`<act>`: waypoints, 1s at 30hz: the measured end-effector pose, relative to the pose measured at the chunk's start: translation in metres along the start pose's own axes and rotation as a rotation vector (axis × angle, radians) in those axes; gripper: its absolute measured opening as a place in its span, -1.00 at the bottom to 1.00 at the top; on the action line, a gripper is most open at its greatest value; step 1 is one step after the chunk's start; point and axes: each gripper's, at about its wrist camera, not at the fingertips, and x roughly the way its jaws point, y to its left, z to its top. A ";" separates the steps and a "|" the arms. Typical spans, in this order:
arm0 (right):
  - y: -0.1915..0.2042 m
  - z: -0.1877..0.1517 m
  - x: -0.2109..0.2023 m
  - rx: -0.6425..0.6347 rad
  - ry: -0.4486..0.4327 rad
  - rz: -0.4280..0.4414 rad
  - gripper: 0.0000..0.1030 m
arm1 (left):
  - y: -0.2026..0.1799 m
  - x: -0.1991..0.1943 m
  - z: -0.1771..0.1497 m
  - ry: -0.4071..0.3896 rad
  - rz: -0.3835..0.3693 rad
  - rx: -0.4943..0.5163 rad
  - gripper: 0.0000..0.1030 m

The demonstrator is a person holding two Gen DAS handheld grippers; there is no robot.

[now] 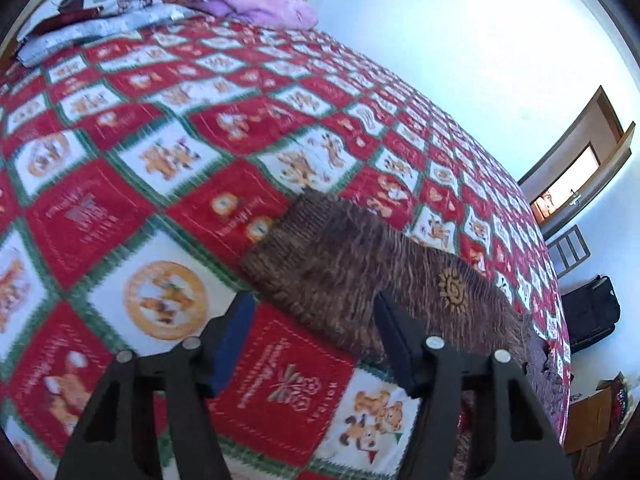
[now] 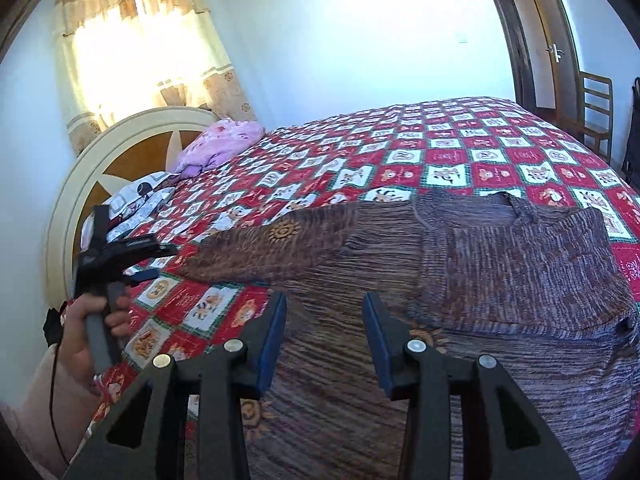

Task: Fold small clothes

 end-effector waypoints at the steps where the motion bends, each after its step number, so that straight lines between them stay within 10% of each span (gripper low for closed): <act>1: 0.001 -0.001 0.000 0.004 0.004 0.004 -0.20 | -0.002 0.006 0.000 0.010 0.004 -0.001 0.24; 9: -0.001 -0.005 -0.004 0.017 0.027 -0.014 -0.20 | -0.012 0.038 0.000 0.040 0.030 -0.039 0.17; 13: -0.009 -0.008 -0.008 0.050 0.019 -0.029 -0.20 | -0.010 0.047 0.000 0.039 0.019 -0.051 -0.73; 21: -0.028 -0.014 -0.013 0.124 0.014 -0.045 -0.20 | -0.028 0.048 0.007 0.009 0.029 0.015 -0.84; 30: -0.064 -0.020 -0.033 0.213 -0.019 -0.116 -0.20 | -0.184 -0.003 -0.043 -0.135 -0.112 0.466 -0.84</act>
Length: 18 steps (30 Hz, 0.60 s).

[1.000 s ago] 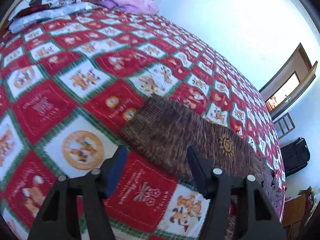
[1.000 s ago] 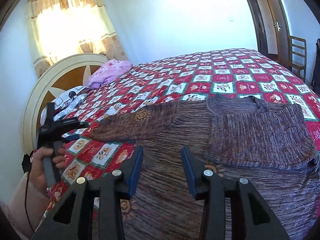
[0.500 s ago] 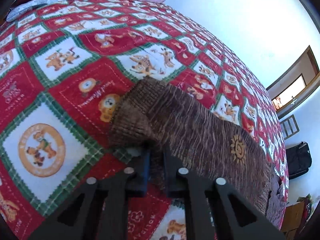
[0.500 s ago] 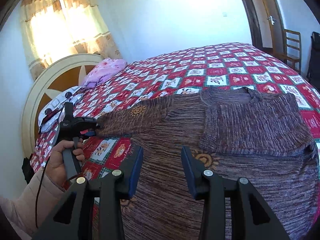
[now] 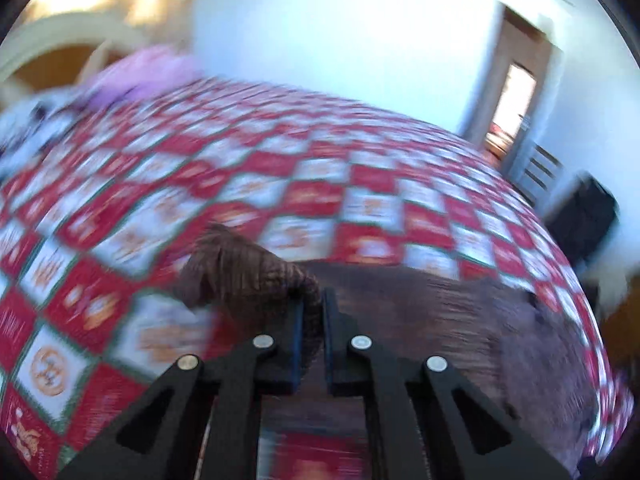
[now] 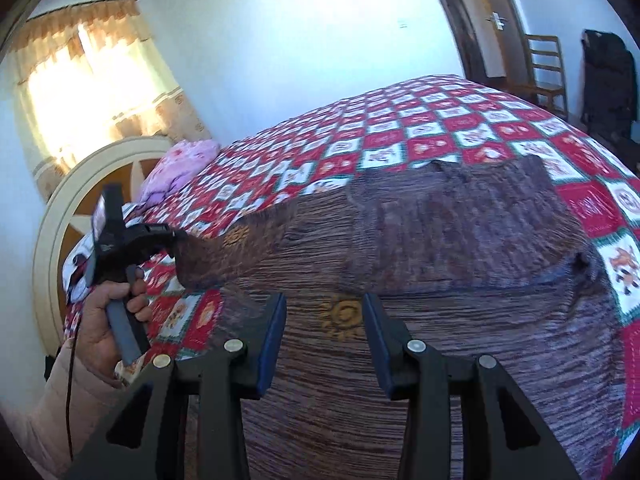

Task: Fold small clothes

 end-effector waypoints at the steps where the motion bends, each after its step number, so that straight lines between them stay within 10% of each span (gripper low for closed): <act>1: -0.005 0.000 -0.001 0.013 -0.001 -0.007 -0.20 | -0.018 -0.003 -0.002 -0.006 -0.026 0.038 -0.84; 12: -0.041 -0.011 -0.020 0.074 0.000 -0.084 -0.20 | -0.160 0.022 -0.069 0.108 -0.137 0.310 -0.77; 18: -0.052 -0.011 -0.019 0.114 0.001 -0.123 -0.18 | -0.142 -0.001 -0.087 0.199 -0.179 0.307 0.32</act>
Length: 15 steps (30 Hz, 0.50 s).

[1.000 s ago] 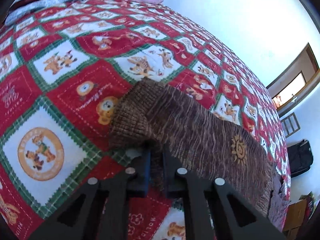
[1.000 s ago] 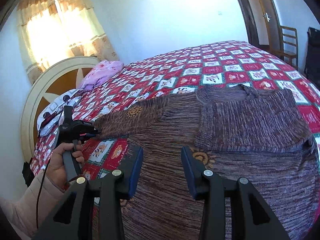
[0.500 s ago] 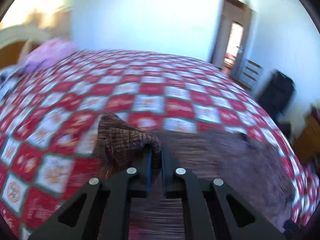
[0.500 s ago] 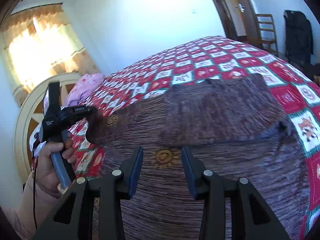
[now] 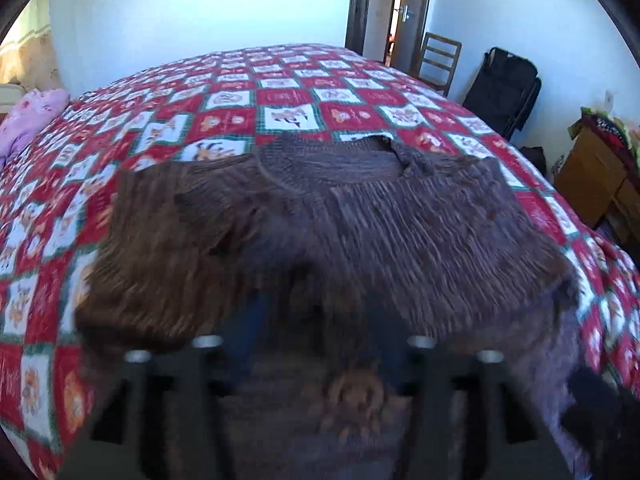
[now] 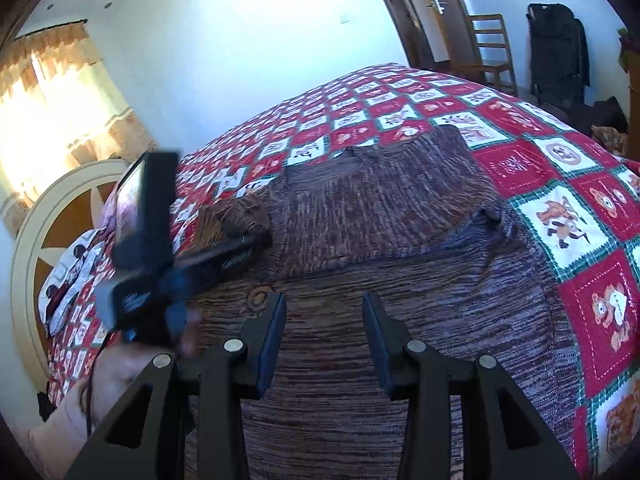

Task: Fold small clothes

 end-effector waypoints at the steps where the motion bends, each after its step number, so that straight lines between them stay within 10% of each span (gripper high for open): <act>1: 0.000 0.002 0.002 0.005 0.001 0.003 -0.12 | 0.006 -0.016 -0.007 -0.026 -0.021 -0.001 0.52; 4: 0.007 0.011 0.003 -0.004 -0.022 0.038 0.20 | 0.027 -0.051 -0.027 -0.087 -0.035 -0.030 0.93; 15: 0.121 0.060 0.092 -0.397 0.024 0.074 0.20 | 0.095 -0.031 -0.072 -0.022 0.128 -0.272 0.92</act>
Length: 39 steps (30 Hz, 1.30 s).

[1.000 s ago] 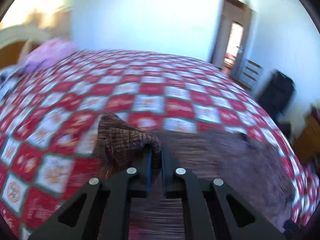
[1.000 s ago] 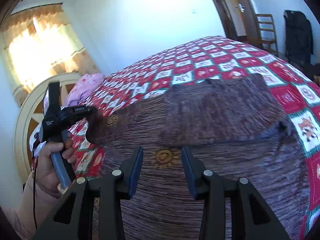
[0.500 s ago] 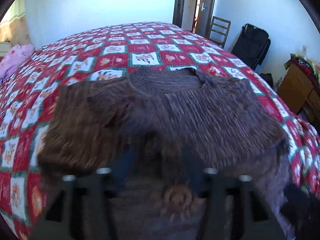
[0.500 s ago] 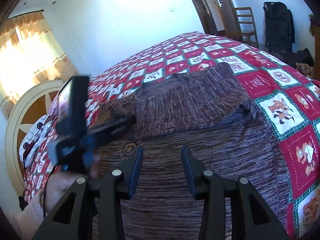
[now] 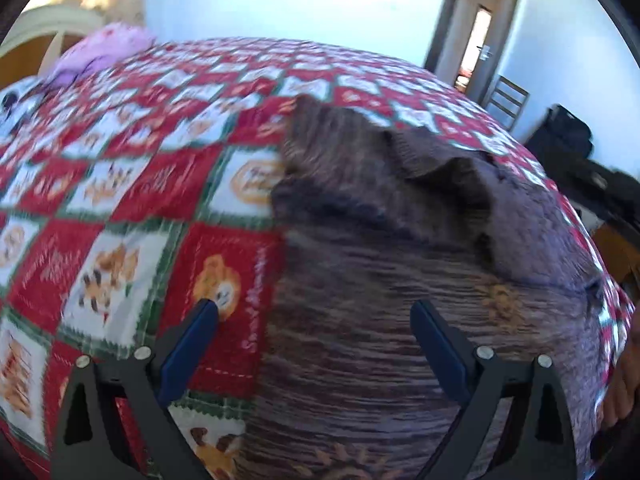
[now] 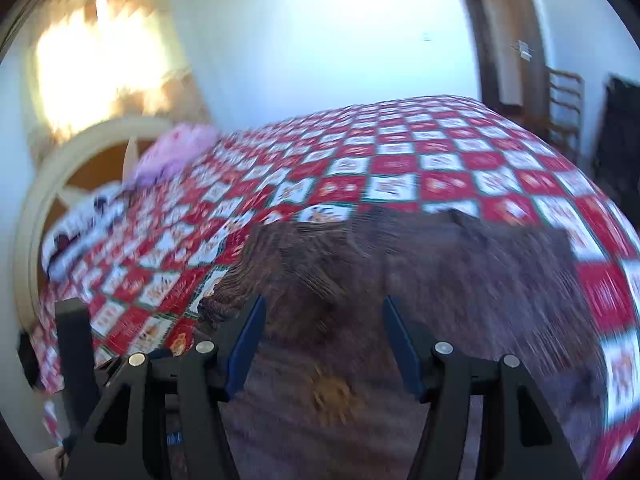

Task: Fold small clothes

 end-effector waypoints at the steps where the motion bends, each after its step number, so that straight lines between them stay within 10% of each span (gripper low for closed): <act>1: 0.009 0.004 0.014 -0.053 0.014 -0.017 0.20 | -0.001 -0.001 -0.003 -0.021 0.008 0.013 0.92; 7: 0.029 0.006 0.090 -0.266 0.147 -0.135 0.19 | -0.008 -0.008 -0.020 -0.073 0.051 0.078 0.93; 9: 0.020 0.004 0.105 -0.254 0.201 -0.154 -0.74 | -0.003 -0.006 -0.018 -0.073 0.038 0.070 0.97; 13: -0.018 0.013 0.091 -0.016 0.143 -0.071 -0.76 | -0.005 -0.003 -0.016 -0.077 0.043 0.083 1.00; 19: -0.102 -0.018 0.058 0.462 0.000 0.002 -0.75 | -0.003 0.000 -0.014 -0.078 0.037 0.080 1.00; 27: -0.109 -0.039 0.028 0.429 0.007 -0.214 -0.74 | -0.004 0.001 -0.015 -0.078 0.043 0.085 1.00; 31: -0.095 -0.030 0.021 0.395 0.016 -0.098 -0.62 | -0.004 0.002 -0.015 -0.080 0.048 0.086 1.00; 34: -0.092 -0.035 0.020 0.461 0.000 -0.019 0.21 | -0.004 0.001 -0.015 -0.082 0.044 0.086 1.00; 39: -0.086 -0.038 0.040 0.454 0.032 -0.020 0.21 | -0.004 0.001 -0.016 -0.084 0.045 0.086 1.00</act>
